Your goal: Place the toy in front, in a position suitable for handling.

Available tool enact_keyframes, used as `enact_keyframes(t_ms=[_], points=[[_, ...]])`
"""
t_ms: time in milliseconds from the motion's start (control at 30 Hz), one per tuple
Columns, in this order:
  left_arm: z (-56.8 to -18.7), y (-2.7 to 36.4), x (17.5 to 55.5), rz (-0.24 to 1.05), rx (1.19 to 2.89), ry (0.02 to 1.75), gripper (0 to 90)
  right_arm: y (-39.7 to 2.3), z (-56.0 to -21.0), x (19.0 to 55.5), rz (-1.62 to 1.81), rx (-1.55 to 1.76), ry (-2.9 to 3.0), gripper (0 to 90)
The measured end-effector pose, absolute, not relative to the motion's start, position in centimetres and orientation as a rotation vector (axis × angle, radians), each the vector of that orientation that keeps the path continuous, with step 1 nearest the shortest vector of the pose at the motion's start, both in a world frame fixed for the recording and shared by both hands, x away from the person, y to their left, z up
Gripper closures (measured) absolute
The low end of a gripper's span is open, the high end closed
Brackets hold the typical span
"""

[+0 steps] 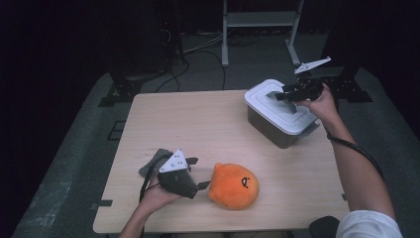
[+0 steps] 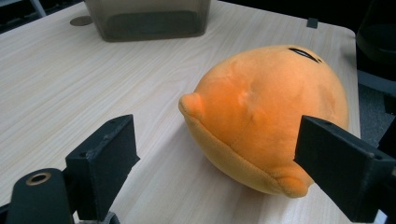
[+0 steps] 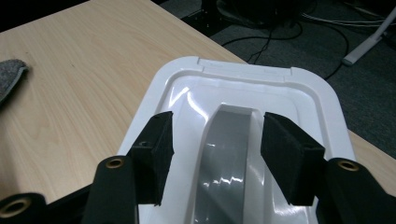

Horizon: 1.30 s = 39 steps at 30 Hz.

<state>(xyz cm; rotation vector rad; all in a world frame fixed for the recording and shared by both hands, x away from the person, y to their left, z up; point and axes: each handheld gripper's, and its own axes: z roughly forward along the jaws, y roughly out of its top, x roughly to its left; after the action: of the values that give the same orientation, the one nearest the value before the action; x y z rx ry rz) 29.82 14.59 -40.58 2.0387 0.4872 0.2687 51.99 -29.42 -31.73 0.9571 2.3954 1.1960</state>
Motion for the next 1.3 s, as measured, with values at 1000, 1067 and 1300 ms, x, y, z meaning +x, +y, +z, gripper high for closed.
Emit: enact_keyframes(t_ms=[1000, 1067, 1300], points=[[-40.7, 15.4, 29.8, 0.278, 2.035, 0.502, 11.0, -28.7, -33.6, 52.3, 1.138, 1.0, 2.424, 63.7], [-40.7, 15.4, 29.8, 0.28, 2.034, 0.503, 10.9, -28.6, -33.6, 52.3, 1.142, 0.996, 2.43, 64.3], [-40.7, 15.6, 29.8, 0.286, 2.03, 0.504, 10.8, -27.8, -33.5, 51.8, 1.154, 0.95, 2.455, 65.6]])
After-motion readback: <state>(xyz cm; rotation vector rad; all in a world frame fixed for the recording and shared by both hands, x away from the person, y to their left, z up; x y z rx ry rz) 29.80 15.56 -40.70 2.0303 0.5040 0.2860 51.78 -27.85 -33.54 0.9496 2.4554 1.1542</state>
